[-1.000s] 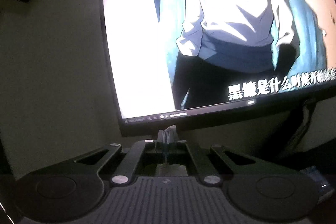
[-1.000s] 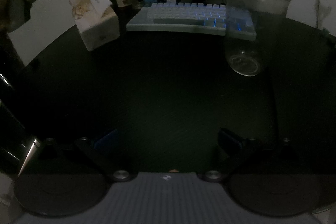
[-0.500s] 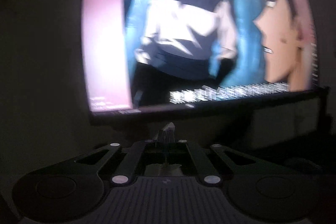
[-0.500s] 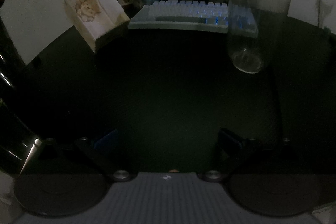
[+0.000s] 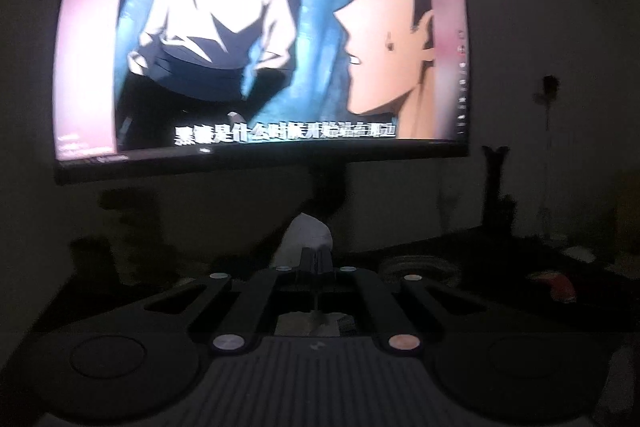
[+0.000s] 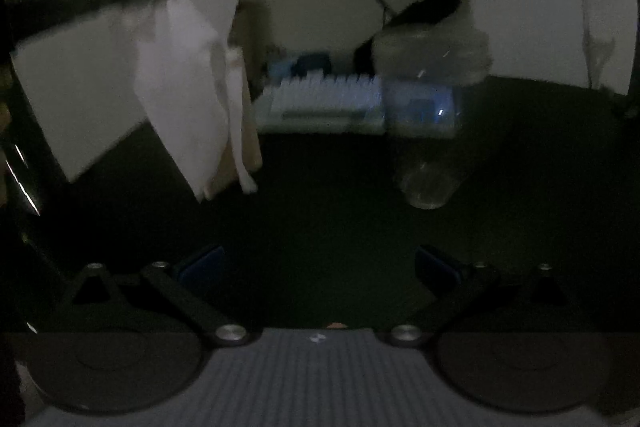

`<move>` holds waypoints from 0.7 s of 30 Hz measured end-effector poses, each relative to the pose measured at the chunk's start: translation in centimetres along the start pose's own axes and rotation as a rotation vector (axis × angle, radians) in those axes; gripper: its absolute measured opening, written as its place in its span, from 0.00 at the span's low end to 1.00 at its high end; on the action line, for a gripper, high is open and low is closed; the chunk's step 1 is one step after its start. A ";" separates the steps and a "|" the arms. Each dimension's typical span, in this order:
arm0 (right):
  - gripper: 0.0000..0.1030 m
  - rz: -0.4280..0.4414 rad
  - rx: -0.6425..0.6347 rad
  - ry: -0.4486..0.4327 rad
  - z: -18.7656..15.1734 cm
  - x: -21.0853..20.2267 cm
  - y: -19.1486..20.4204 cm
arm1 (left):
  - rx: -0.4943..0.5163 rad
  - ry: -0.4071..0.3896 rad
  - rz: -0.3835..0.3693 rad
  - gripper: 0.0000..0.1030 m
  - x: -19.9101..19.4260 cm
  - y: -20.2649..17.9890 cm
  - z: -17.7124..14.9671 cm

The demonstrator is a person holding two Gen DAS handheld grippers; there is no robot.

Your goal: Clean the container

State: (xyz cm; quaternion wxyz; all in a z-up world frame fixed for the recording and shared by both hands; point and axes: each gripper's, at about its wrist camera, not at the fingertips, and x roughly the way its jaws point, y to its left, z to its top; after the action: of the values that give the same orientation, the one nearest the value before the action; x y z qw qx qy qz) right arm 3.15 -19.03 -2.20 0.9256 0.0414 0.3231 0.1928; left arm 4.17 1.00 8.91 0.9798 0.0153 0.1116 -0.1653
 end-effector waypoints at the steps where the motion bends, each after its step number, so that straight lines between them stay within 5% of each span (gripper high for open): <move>1: 1.00 0.019 0.013 -0.020 0.2 -0.5 -0.6 | -0.013 0.003 -0.018 0.01 0.1 0.1 0.0; 9: 1.00 0.034 0.003 -0.124 1.8 -2.5 -4.8 | -0.137 0.038 -0.183 0.01 0.7 2.0 0.3; 15: 1.00 0.039 0.063 -0.091 2.2 -1.2 -6.7 | -0.196 -0.002 -0.247 0.01 -1.6 3.8 1.9; 19: 1.00 0.063 0.085 -0.080 2.3 -0.5 -6.6 | -0.093 -0.197 -0.030 0.01 -6.0 4.7 7.5; 21: 1.00 0.068 0.093 -0.084 2.3 -0.5 -6.4 | -0.123 -0.164 0.008 0.01 -5.6 6.1 9.0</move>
State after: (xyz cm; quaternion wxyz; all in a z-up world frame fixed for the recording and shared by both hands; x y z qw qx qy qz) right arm 6.36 -24.96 -1.36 0.9282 0.1032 0.2912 0.2072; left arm 2.91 7.95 18.91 0.9854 -0.0579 0.0408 -0.1547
